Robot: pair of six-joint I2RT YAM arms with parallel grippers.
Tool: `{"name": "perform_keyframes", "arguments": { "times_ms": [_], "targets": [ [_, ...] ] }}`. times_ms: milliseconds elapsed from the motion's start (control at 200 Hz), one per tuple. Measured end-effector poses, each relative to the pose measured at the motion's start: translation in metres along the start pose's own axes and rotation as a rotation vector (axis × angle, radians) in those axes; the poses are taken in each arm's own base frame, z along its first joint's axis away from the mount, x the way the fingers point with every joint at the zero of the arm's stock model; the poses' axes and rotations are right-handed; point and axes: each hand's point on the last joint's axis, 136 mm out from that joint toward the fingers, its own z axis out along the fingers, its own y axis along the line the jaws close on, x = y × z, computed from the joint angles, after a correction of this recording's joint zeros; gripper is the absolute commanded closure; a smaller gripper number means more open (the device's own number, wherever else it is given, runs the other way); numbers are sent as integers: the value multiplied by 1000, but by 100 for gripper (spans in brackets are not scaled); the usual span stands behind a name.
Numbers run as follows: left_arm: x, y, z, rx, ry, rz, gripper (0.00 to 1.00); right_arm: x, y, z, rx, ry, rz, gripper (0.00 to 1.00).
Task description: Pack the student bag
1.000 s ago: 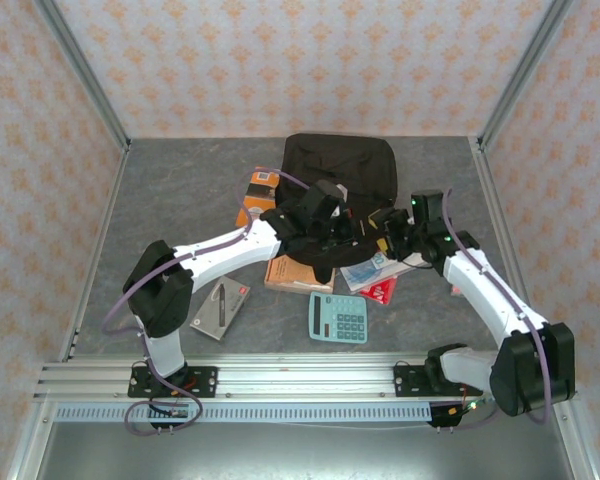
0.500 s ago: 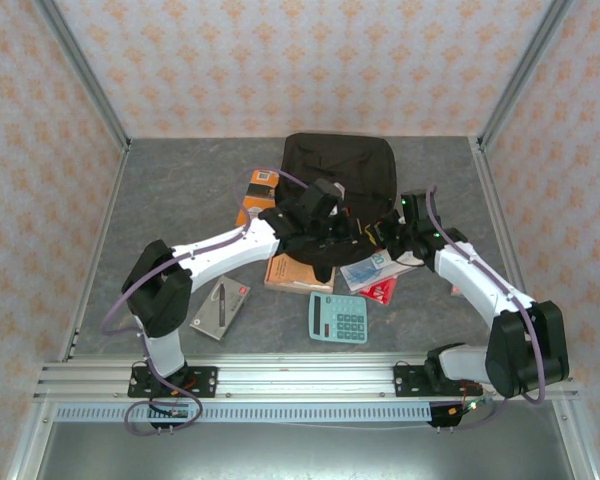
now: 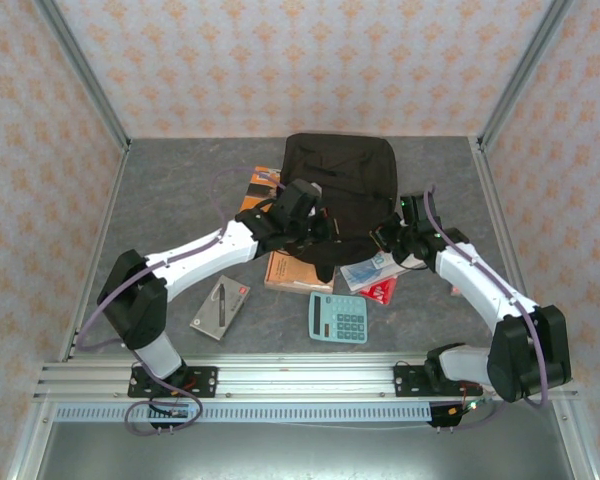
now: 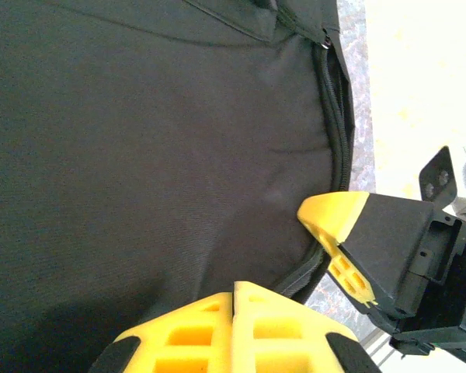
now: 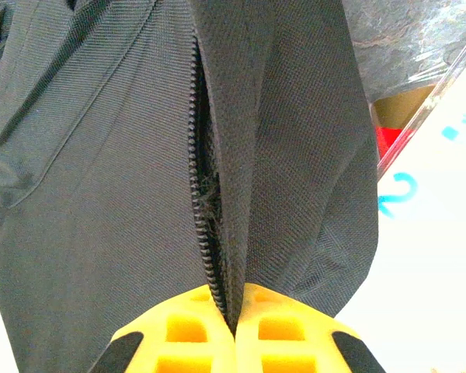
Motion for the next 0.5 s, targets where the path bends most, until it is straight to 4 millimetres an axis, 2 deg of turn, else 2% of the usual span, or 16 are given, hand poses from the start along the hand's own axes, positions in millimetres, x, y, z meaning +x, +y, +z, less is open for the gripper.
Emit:
{"name": "perform_keyframes", "arguments": {
  "times_ms": [175, 300, 500],
  "targets": [
    [-8, 10, -14, -19, -25, -4, 100, -5, -1, -4, 17, -15, -28, 100],
    [-17, 24, -23, -44, -52, -16, 100, -11, -3, -7, 29, -26, -47, 100],
    [-35, 41, -29, -72, -85, -51, 100, -21, -4, -13, 46, -44, -79, 100]
  ]
}}
